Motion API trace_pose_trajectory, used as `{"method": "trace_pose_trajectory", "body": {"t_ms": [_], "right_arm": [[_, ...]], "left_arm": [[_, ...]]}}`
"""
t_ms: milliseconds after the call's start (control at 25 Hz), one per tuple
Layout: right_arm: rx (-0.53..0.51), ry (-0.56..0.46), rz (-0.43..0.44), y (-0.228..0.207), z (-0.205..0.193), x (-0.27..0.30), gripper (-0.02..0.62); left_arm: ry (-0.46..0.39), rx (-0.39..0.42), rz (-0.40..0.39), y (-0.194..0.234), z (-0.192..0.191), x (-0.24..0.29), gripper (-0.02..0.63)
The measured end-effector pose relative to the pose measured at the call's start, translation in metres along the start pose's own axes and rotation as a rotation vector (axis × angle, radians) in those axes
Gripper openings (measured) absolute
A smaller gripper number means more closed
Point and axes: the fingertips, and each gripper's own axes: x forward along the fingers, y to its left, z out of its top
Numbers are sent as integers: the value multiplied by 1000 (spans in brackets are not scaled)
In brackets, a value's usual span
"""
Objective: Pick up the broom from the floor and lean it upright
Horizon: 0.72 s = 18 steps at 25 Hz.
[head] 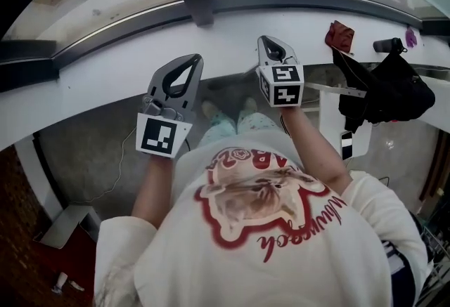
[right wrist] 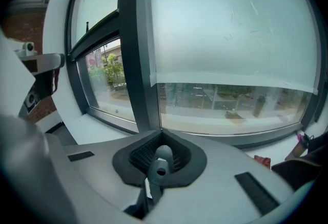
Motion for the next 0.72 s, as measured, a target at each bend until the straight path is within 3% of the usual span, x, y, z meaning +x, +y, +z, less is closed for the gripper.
{"method": "trace_pose_trajectory", "body": {"t_ms": [480, 720], "right_arm": [[-91, -11, 126, -5, -2, 0, 23], [-55, -39, 153, -6, 1, -4, 24]], "left_arm": [[-25, -8, 15, -22, 26, 41, 21], [-23, 2, 12, -26, 28, 43, 21]]}}
